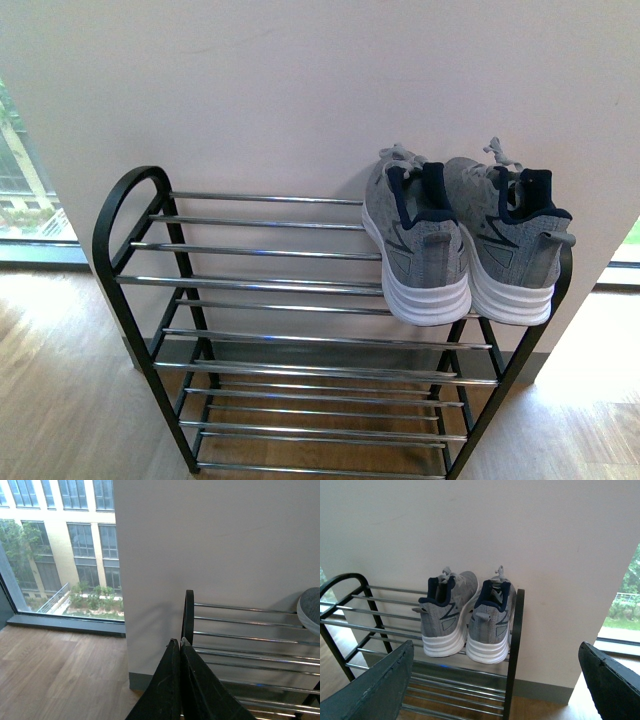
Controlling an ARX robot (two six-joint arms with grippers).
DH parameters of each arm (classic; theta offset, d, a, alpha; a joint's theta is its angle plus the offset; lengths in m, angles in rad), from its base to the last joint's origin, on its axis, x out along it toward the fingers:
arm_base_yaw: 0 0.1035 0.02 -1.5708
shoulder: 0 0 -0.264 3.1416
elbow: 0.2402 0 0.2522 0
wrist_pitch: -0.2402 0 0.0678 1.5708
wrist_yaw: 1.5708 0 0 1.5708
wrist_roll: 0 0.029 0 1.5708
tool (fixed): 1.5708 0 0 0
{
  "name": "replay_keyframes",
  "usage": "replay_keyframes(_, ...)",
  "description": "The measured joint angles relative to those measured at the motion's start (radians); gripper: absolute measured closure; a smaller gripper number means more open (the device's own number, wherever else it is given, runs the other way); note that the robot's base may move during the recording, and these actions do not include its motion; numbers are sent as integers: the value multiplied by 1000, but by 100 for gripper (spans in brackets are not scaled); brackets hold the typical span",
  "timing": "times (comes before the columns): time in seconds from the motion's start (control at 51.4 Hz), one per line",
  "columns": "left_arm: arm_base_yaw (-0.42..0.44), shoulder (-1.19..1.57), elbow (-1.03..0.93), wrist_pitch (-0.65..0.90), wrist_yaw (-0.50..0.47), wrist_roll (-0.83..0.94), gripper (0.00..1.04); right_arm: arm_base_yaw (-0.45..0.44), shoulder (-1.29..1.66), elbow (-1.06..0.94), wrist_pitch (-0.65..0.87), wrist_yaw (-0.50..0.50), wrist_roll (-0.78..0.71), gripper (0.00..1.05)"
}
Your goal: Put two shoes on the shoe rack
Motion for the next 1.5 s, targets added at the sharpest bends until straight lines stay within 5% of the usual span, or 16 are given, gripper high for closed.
replay_keyframes(0.35,0,-107,0,-107,0,0,104,0,0,0,0,0,0,9)
replay_keyframes(0.428,0,-233,0,-264,0,0,104,0,0,0,0,0,0,9)
replay_keyframes(0.662,1,-262,0,-279,0,1,104,0,-1,0,0,0,0,9)
replay_keyframes(1.11,1,-262,0,-279,-3,1,8,0,-1,0,0,-3,0,9)
replay_keyframes(1.499,2,-262,0,-279,2,4,9,3,-3,0,-3,4,1,9)
